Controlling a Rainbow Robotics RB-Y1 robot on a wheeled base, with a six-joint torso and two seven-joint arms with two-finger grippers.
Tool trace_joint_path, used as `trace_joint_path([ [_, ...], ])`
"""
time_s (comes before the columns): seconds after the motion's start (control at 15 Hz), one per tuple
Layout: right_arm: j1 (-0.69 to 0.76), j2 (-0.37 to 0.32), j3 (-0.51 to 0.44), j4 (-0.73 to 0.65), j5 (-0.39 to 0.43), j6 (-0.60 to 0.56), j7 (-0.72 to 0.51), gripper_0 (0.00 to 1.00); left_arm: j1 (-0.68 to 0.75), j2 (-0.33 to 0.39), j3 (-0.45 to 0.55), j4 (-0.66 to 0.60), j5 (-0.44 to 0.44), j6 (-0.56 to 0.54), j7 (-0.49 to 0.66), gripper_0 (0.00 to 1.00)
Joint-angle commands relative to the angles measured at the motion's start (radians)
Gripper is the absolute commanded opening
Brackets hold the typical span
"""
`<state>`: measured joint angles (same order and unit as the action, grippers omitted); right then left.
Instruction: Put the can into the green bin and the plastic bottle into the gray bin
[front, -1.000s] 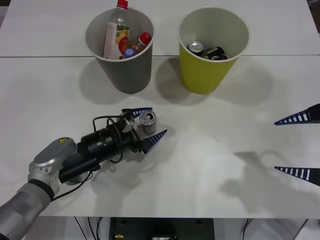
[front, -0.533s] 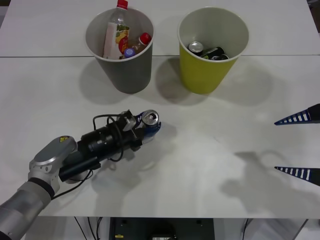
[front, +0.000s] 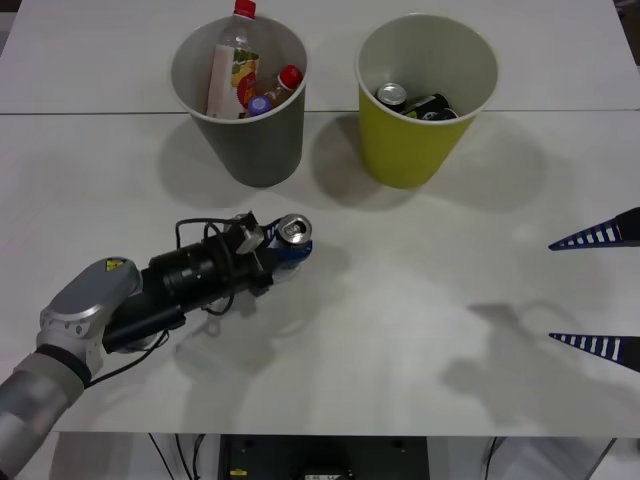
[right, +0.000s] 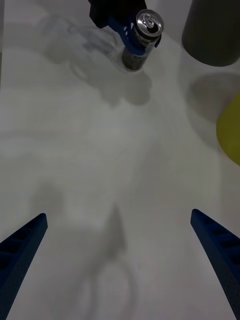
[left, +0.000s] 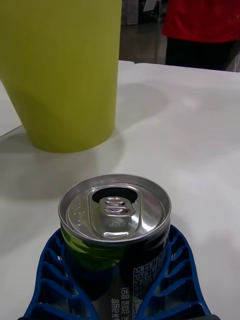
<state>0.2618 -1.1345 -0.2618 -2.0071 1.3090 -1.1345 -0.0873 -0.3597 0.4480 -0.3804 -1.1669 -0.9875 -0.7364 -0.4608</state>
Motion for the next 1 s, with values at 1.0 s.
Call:
trace_joint_path([
  [1.0,0.0,0.0,0.0,0.0,0.0,0.0,0.0,1.0,0.033,0.437,0.008,-0.362,-0.204,-0.035,0.715,0.0],
])
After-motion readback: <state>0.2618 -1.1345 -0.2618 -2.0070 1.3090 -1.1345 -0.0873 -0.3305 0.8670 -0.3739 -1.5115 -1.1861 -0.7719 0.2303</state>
